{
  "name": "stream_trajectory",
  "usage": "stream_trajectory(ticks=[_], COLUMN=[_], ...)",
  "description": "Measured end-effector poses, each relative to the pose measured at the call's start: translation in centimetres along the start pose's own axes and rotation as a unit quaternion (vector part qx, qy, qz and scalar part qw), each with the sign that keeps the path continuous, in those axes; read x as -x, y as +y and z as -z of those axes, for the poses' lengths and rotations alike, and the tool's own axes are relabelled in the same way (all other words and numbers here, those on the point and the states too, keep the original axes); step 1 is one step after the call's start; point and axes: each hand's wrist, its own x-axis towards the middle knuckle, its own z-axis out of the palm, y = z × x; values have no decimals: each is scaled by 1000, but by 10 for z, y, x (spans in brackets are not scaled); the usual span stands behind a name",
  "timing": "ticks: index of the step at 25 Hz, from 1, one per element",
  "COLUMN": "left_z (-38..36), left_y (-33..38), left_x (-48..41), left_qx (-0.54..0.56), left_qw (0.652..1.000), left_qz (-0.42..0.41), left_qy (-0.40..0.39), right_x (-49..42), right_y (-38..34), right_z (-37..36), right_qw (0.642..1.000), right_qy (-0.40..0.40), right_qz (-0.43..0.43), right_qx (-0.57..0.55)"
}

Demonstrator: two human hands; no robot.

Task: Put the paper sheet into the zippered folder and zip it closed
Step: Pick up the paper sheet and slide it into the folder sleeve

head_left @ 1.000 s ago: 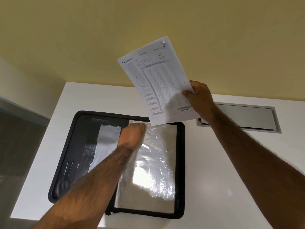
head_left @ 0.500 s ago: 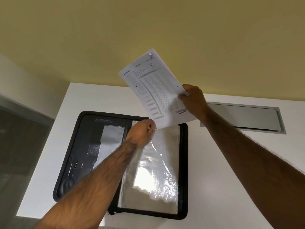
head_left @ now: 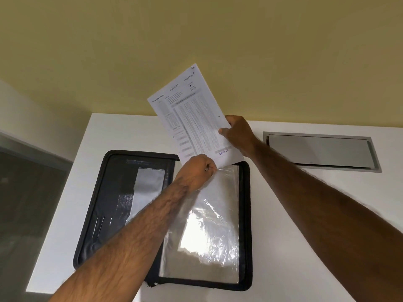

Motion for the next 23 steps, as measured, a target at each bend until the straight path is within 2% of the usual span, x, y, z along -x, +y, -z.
stream_trajectory(ticks=[8,11,16,23], left_z=[-14,-20,-44,-47], left_y=[24,34,56,70], left_x=[9,13,28,29], left_qx=[-19,-39,-118,-114], left_qw=[999,996,980,976], left_qz=[-12,-9,50,38], left_qy=[31,75,154,182], right_x=[-5,-6,-8,-4], right_y=[8,9,9,9], right_z=[-12,-17,-22,-27], right_qw=[1000,1000,999,999], right_qy=[11,16,27,20], right_qz=[-17,-20,-36,-38], right_qx=[-10,-11,-17,-27])
